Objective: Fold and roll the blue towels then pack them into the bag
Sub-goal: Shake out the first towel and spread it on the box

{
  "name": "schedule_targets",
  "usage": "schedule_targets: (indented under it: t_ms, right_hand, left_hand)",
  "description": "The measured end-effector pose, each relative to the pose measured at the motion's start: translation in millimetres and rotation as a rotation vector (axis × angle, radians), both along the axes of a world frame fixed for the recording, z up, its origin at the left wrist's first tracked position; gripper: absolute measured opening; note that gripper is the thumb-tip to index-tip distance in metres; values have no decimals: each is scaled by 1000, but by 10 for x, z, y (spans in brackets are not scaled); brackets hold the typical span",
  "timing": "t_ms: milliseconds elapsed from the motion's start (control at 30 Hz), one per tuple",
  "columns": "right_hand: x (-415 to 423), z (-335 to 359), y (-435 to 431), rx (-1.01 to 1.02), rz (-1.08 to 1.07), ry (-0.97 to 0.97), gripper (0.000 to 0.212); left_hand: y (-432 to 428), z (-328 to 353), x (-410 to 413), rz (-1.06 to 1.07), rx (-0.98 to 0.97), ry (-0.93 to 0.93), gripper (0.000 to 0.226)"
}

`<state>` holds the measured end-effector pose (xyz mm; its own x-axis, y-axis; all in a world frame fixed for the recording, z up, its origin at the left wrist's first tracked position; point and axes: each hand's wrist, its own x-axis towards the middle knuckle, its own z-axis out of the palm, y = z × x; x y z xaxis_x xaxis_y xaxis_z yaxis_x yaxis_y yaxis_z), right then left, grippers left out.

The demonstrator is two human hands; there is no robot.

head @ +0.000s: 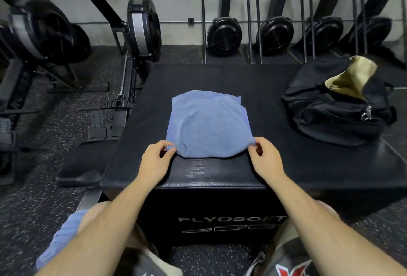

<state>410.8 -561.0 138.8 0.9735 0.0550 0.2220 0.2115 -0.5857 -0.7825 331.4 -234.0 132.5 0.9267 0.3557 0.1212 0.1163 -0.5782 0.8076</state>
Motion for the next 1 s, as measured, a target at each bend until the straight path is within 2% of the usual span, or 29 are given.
schedule_targets:
  t_ms: [167,367,467,600,733,900,1000]
  right_hand:
    - [-59,4,-45,-37,42,-27,16]
    - [-233,45,-229,-31,38,13,16]
    - [-417,-39,-401,-82,59,-42,20]
    - [-478,-9,-388,-68,64,-132,30]
    - [-209,143,-33,-262,65,-134,22]
    - [59,289,558,-601,328,-7,50]
    - [192,169,676,-707,350,88,60]
  left_hand:
    - [-9,-36,-116,6,48,-6,20]
    - [-47,65,-318,6,90,21,13]
    - [-104,214,-554,61,150,47,18]
    - [-191,354,-461,17,218,41,30]
    - [-310,329,20,-101,402,55,38]
    - [-409,178,450,-262,649,226,56]
    - [-424,90,492,-290,627,357,62]
